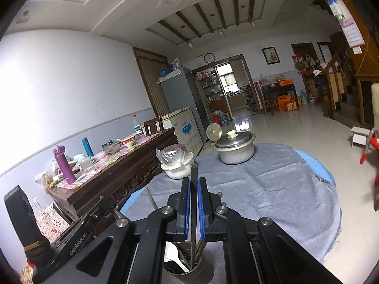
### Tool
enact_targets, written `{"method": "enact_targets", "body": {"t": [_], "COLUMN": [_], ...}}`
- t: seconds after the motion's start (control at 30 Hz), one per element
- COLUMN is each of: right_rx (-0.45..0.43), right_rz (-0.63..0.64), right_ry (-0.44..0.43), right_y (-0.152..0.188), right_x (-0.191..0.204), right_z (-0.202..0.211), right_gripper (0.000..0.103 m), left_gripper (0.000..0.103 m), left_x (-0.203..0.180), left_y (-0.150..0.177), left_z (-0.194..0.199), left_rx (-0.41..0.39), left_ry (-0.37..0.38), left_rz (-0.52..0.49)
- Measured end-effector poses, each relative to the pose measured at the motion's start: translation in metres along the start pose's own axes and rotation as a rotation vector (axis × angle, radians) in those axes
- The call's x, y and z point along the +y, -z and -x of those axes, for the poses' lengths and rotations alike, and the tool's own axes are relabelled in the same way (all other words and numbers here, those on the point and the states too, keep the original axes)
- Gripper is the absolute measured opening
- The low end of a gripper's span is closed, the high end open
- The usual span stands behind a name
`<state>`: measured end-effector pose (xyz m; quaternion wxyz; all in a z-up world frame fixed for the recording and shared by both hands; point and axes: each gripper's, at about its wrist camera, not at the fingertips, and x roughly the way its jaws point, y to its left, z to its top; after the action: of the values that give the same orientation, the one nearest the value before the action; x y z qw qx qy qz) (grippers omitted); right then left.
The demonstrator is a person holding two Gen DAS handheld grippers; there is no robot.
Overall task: Organize utensils
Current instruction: 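Lower the chopsticks into the dark cup with both tools, then open both tools to release the chopsticks into the cup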
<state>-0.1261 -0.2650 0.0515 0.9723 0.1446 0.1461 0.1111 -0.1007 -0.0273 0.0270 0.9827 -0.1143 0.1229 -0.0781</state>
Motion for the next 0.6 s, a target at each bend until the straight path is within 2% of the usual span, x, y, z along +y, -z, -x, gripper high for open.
{"method": "enact_targets", "body": {"t": [0.6], "right_rx": [0.116], "right_rz": [0.016], "right_ry": [0.031], "right_y": [0.012], "right_x": [0.004], "right_z": [-0.038], "right_gripper": [0.007], "left_gripper": [0.007], "left_x": [-0.005], "left_y": [0.000], "left_z": [-0.019], "left_rx": [0.152], "left_ry": [-0.083], "left_rz": [-0.056]}}
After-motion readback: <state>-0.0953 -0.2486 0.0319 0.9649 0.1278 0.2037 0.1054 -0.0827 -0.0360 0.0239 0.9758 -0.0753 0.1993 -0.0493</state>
